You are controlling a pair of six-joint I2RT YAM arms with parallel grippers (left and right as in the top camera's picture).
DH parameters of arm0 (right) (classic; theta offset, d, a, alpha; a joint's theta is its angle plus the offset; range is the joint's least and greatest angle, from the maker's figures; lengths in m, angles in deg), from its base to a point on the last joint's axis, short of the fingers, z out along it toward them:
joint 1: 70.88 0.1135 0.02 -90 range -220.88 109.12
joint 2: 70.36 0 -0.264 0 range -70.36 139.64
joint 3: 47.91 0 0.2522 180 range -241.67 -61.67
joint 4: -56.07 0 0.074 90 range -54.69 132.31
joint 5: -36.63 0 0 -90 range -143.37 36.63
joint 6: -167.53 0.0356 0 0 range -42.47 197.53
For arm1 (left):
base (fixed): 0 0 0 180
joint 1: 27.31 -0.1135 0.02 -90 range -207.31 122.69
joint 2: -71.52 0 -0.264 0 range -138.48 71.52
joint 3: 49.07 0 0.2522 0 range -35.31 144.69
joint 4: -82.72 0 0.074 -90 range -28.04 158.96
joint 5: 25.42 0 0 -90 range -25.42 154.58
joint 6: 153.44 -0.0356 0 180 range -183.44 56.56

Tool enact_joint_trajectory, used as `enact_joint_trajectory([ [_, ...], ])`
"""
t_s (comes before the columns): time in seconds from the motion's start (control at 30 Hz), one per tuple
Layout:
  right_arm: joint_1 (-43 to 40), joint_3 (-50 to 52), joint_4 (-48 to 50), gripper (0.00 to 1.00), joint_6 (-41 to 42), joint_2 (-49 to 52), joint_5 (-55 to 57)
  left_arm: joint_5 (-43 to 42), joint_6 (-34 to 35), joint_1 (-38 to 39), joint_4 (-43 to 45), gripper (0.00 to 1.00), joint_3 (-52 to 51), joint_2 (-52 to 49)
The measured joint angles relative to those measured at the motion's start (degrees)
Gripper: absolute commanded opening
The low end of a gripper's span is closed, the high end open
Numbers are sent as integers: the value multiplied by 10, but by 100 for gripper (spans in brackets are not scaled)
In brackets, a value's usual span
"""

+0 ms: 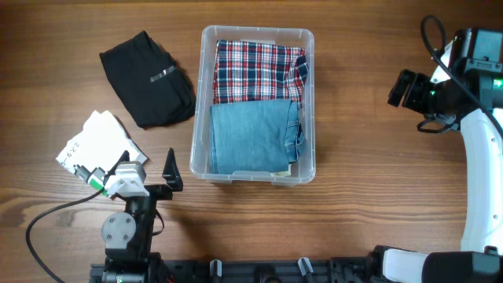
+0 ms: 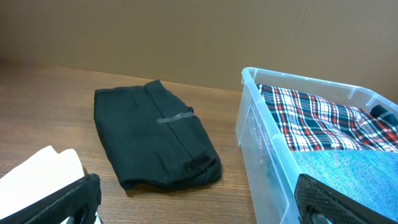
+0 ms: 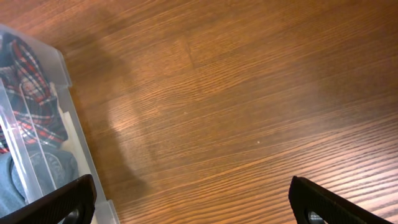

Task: Pack container
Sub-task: 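Open the right gripper and withdraw it to the right side, then reach the left gripper to the black trousers and grasp their edge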

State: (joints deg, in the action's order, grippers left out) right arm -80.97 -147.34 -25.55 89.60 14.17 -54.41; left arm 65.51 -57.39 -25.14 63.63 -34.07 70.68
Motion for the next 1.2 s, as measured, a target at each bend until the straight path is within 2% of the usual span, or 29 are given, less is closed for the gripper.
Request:
enact_joint_trajectory([
  [0.6,0,0,10,100,0,0,0,0,0,0,0,100,0,0],
  [0.7,0,0,10,100,0,0,0,-35,16,0,14,100,-1,0],
  [0.8,0,0,10,100,0,0,0,-128,42,0,60,100,3,0],
  [0.9,0,0,10,100,0,0,0,-143,79,0,-17,100,44,-14],
  [1.03,0,0,13,100,0,0,0,-129,108,0,-142,100,206,-132],
  [1.13,0,1,13,100,0,0,0,-126,108,0,-265,100,360,-294],
  [1.2,0,2,13,100,0,0,0,-121,96,0,-366,100,511,-442],
])
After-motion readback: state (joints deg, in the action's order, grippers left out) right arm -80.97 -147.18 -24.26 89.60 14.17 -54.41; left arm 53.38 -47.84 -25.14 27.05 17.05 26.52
